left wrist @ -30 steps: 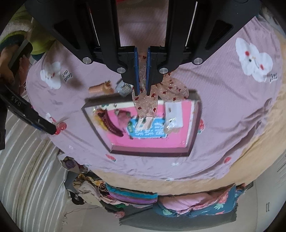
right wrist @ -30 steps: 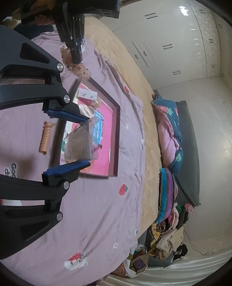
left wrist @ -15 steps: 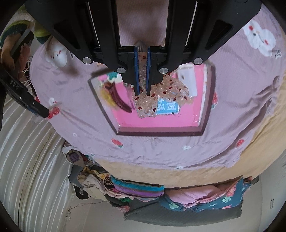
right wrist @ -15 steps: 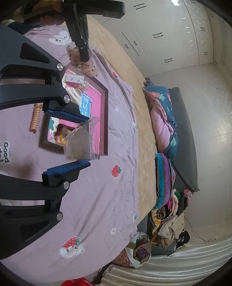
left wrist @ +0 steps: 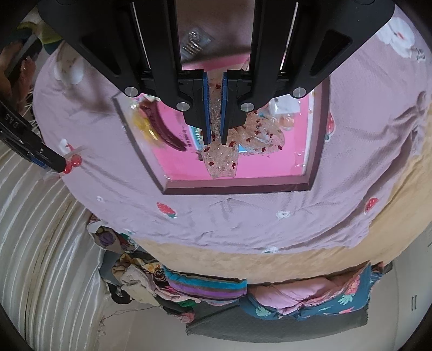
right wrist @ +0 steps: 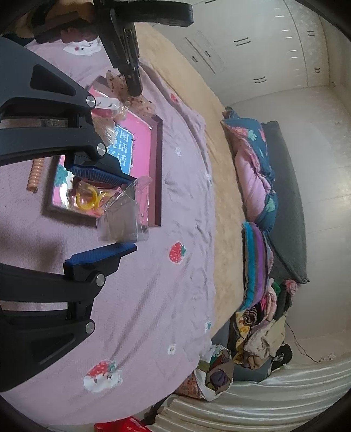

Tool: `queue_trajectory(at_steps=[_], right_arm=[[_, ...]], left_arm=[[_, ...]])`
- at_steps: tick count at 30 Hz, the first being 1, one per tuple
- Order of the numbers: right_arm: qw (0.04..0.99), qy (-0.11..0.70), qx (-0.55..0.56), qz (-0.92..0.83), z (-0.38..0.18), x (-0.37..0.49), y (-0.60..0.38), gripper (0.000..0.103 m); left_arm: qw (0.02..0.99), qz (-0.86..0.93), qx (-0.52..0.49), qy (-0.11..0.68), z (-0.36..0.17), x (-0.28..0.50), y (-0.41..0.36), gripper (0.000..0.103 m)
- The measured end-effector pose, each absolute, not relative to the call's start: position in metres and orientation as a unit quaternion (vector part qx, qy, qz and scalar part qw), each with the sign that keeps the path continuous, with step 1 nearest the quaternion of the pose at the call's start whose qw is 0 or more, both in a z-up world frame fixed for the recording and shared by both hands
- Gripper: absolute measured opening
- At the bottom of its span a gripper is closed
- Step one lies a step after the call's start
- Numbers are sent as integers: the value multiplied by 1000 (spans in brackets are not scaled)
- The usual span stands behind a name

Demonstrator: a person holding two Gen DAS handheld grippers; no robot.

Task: Organize jewelry
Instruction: 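Carry the bow into the tray while the right tool lowers the clear bag there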

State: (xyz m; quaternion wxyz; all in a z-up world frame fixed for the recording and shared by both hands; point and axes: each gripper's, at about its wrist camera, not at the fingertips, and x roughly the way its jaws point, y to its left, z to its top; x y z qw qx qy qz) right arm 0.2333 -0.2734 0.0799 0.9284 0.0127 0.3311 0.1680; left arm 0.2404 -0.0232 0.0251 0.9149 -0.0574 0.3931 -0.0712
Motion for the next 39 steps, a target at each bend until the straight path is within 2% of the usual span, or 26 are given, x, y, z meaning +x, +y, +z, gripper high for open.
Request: queue_trajectory(at_steps=[22, 35, 37, 39], right_arm=[[899, 381, -33, 215, 43, 272, -183, 42], [882, 408, -40, 232, 20, 282, -153, 43], [882, 408, -43, 233, 19, 280, -151, 48], [886, 402, -45, 229, 21, 276, -151, 61]], left_arm=[[904, -35, -67, 421, -25, 270, 26, 1], [904, -23, -73, 421, -29, 274, 40, 2], [903, -22, -72, 422, -30, 274, 41, 2], [903, -21, -76, 422, -30, 272, 43, 2]])
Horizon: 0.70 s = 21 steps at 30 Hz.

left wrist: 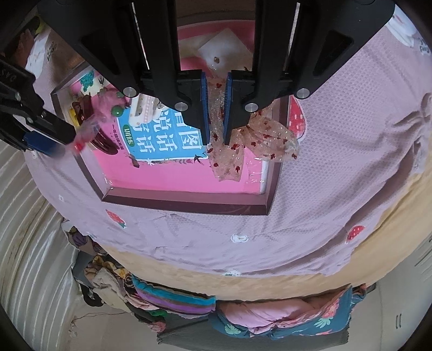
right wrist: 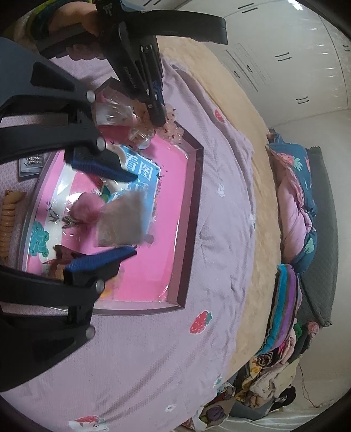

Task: Organize jewelry
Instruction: 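Carry the bow into the tray while the right tool lowers the clear bag there, then open both tools and withdraw them toward the hairpin box and hair tie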

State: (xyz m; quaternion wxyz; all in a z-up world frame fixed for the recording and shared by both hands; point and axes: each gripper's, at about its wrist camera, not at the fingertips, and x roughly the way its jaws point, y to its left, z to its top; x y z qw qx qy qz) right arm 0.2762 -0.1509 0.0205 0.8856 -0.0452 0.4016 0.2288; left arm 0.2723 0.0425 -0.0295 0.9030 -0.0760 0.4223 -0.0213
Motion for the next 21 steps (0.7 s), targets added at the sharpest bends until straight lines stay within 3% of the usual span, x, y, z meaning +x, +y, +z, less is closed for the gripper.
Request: queue_trajectory(at_steps=[2, 7, 13, 19, 21], right_arm=[[891, 393, -43, 225, 23, 273, -154, 73], [900, 376, -33, 217, 33, 263, -166, 85], [903, 375, -16, 210, 40, 254, -181, 88], [908, 364, -7, 206, 53, 244, -191, 89], [910, 360, -3, 206, 59, 239, -195, 89]], left_arm=[[903, -21, -78, 422, -30, 272, 43, 3], [902, -20, -80, 423, -29, 269, 42, 7], [904, -20, -79, 419, -23, 264, 40, 11], [911, -17, -74, 404, -4, 254, 36, 22], [914, -16, -73, 400, 2, 250, 34, 30]])
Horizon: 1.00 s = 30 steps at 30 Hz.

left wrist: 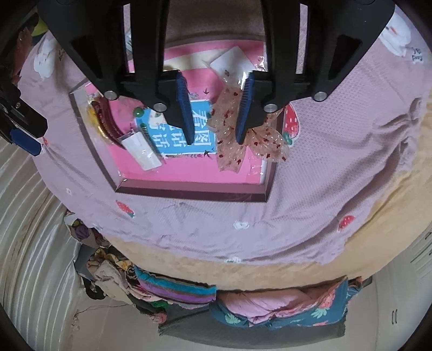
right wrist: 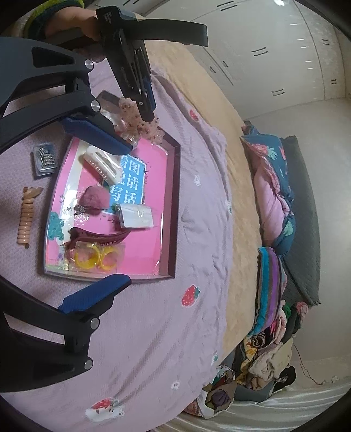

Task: Organize jewelry
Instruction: 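Open both tools and withdraw them toward the hairpin box and hair tie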

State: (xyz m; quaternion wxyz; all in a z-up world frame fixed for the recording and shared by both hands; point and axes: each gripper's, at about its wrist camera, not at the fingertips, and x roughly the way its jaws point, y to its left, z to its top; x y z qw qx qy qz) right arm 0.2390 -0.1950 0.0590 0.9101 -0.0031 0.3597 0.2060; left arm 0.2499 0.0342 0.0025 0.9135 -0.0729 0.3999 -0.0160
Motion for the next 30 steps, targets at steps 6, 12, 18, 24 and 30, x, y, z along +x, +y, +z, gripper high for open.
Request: queue_trajectory(at_steps=[6, 12, 18, 24, 30], right_arm=[[917, 345, 5, 203, 75, 224, -207, 94], [924, 328, 11, 199, 90, 207, -220, 94], [929, 315, 22, 191, 100, 192, -234, 95], [930, 317, 19, 186, 99, 178, -242, 96], [927, 329, 10, 177, 88, 161, -249, 96]], left_arm=[[923, -13, -66, 379, 27, 232, 26, 54], [932, -11, -60, 357, 50, 212, 16, 86], [937, -9, -56, 346, 64, 191, 10, 93], [937, -9, -49, 345, 66, 172, 6, 93], [932, -9, -42, 359, 55, 158, 2, 93]])
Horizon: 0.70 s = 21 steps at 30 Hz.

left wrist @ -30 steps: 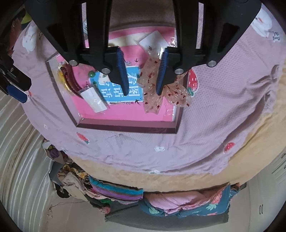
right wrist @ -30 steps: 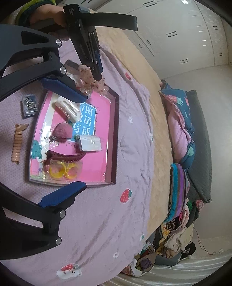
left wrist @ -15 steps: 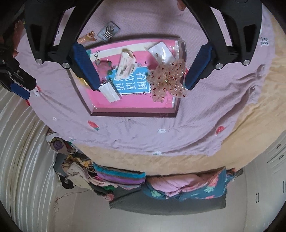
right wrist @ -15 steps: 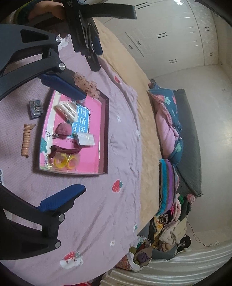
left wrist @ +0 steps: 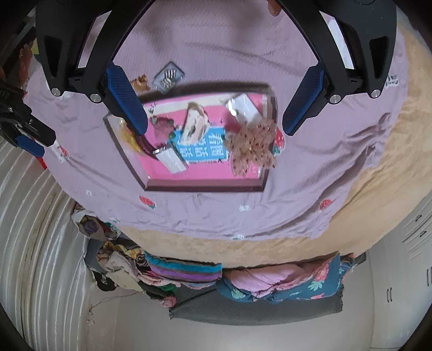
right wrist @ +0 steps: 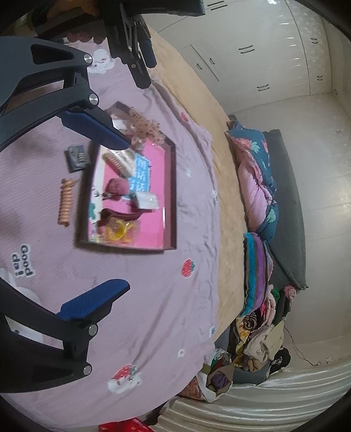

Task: Organize jewelry
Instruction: 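Open both tools and withdraw them toward the hairpin box and hair tie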

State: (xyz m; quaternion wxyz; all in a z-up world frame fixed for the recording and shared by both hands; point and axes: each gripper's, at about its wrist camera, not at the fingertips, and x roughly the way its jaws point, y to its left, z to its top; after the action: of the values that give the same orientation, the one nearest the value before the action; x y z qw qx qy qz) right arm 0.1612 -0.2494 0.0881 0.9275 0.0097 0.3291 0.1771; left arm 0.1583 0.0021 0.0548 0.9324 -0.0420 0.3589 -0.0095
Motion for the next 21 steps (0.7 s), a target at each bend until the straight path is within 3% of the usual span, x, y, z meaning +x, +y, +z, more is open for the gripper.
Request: queue_trajectory(at_steps=[21], right_arm=[[904, 390, -15, 177, 25, 128, -264, 96]], left_arm=[[910, -27, -14, 413, 4, 136, -27, 93]])
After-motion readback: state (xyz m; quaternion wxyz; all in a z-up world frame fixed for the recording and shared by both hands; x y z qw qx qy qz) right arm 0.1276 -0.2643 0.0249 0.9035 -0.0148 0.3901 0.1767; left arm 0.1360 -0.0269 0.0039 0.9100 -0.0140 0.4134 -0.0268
